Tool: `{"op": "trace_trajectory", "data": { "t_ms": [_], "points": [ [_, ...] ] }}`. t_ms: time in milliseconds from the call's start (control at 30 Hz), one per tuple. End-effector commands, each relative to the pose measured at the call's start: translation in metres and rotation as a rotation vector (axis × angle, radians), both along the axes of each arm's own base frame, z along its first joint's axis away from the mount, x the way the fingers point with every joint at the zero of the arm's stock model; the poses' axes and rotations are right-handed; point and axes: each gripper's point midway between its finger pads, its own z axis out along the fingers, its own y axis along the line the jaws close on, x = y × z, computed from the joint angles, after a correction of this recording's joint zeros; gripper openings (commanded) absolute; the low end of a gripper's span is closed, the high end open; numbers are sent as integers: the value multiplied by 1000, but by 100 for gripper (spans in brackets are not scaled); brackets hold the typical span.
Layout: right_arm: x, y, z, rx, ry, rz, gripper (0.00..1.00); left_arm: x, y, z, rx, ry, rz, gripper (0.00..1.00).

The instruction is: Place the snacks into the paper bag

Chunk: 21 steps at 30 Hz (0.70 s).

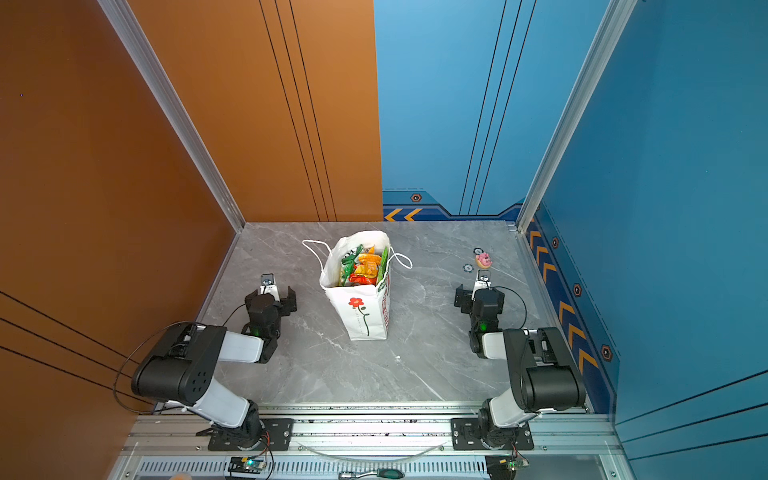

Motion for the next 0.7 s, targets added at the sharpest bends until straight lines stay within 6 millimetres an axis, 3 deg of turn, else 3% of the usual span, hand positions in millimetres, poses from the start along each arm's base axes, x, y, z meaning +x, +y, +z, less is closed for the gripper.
{"op": "trace_trajectory", "data": {
  "t_ms": [0,667],
  "points": [
    [3,0,5,24,-22,-1,100,3,-1,6,-20,-20,-6,98],
    [0,4,6,-6,-30,-5,100,2,-3,6,-18,-22,-10,98]
  ]
}}
